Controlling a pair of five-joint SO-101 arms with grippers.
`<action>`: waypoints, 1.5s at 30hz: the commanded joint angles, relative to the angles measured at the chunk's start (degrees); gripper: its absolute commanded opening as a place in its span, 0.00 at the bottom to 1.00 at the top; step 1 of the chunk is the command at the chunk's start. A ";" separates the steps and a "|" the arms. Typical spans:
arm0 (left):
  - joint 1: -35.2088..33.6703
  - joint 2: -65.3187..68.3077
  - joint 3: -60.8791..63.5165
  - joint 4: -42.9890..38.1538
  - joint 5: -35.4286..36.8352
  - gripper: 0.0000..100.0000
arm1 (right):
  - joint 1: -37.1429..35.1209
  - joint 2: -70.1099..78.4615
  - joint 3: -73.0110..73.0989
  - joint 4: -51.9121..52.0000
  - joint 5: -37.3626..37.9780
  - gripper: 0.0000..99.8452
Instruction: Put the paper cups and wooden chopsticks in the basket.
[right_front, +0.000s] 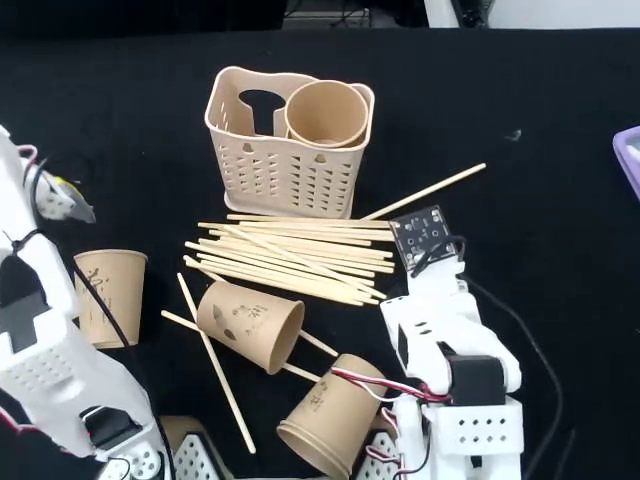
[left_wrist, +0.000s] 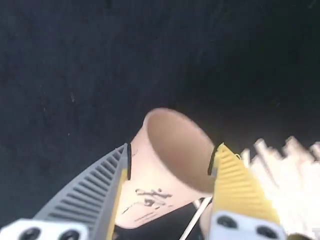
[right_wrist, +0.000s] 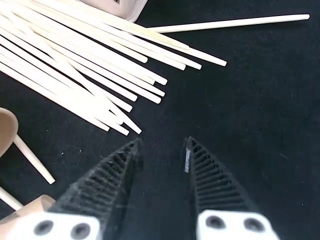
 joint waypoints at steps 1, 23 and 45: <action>0.66 0.00 3.74 0.62 -3.34 0.27 | 0.62 -0.31 -0.22 -1.32 -0.53 0.14; 6.11 0.09 8.48 0.53 1.41 0.21 | 0.70 -0.31 -0.22 -1.32 -0.53 0.14; 6.20 -24.79 -1.01 0.18 -10.20 0.03 | 0.88 -0.48 -0.13 -2.20 -0.62 0.14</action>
